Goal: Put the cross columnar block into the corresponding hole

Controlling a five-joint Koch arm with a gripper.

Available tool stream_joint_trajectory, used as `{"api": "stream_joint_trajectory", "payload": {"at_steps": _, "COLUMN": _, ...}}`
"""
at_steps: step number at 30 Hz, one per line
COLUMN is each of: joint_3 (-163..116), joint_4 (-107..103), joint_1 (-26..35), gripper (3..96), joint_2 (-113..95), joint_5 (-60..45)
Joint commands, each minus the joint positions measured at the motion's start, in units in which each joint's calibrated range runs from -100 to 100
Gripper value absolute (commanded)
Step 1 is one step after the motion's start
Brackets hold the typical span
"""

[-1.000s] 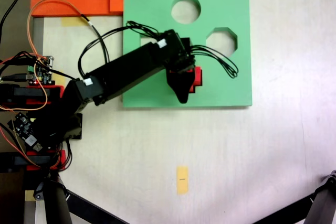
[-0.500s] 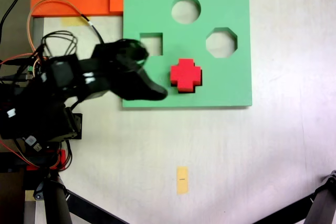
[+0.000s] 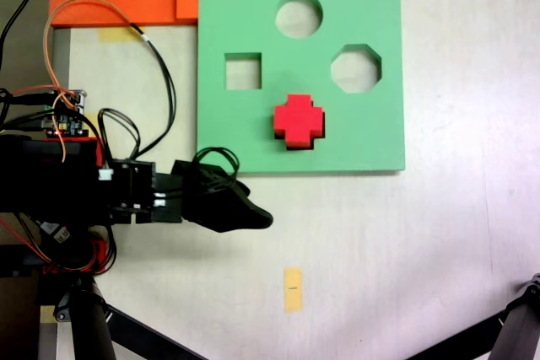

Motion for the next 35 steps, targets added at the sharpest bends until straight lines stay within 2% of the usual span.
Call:
{"api": "stream_joint_trajectory", "payload": {"at_steps": 1, "joint_3": -12.3, "joint_4": 20.0, "joint_1": 0.2, "gripper": 52.1, "joint_2": -1.9, "joint_5": -3.7}}
{"api": "stream_joint_trajectory", "payload": {"at_steps": 5, "joint_3": -45.8, "joint_4": 56.3, "joint_1": 0.2, "gripper": 50.6, "joint_2": -1.9, "joint_5": -10.3}}
{"api": "stream_joint_trajectory", "payload": {"at_steps": 6, "joint_3": -50.5, "joint_4": 58.4, "joint_1": 0.8, "gripper": 50.2, "joint_2": -1.9, "joint_5": -11.3}}
{"api": "stream_joint_trajectory", "payload": {"at_steps": 11, "joint_3": -53.9, "joint_4": 56.2, "joint_1": 1.3, "gripper": 49.1, "joint_2": -1.9, "joint_5": -11.9}}
{"api": "stream_joint_trajectory", "payload": {"at_steps": 14, "joint_3": -53.9, "joint_4": 42.2, "joint_1": 1.3, "gripper": 49.0, "joint_2": -1.9, "joint_5": -12.0}}
{"api": "stream_joint_trajectory", "payload": {"at_steps": 15, "joint_3": -53.9, "joint_4": 42.2, "joint_1": 1.3, "gripper": 46.6, "joint_2": -1.9, "joint_5": -12.0}}
{"api": "stream_joint_trajectory", "payload": {"at_steps": 19, "joint_3": -53.9, "joint_4": 42.1, "joint_1": 1.2, "gripper": 49.3, "joint_2": -1.9, "joint_5": -11.7}}
{"api": "stream_joint_trajectory", "payload": {"at_steps": 35, "joint_3": -53.9, "joint_4": 42.6, "joint_1": 1.2, "gripper": 49.3, "joint_2": -1.9, "joint_5": -11.7}}
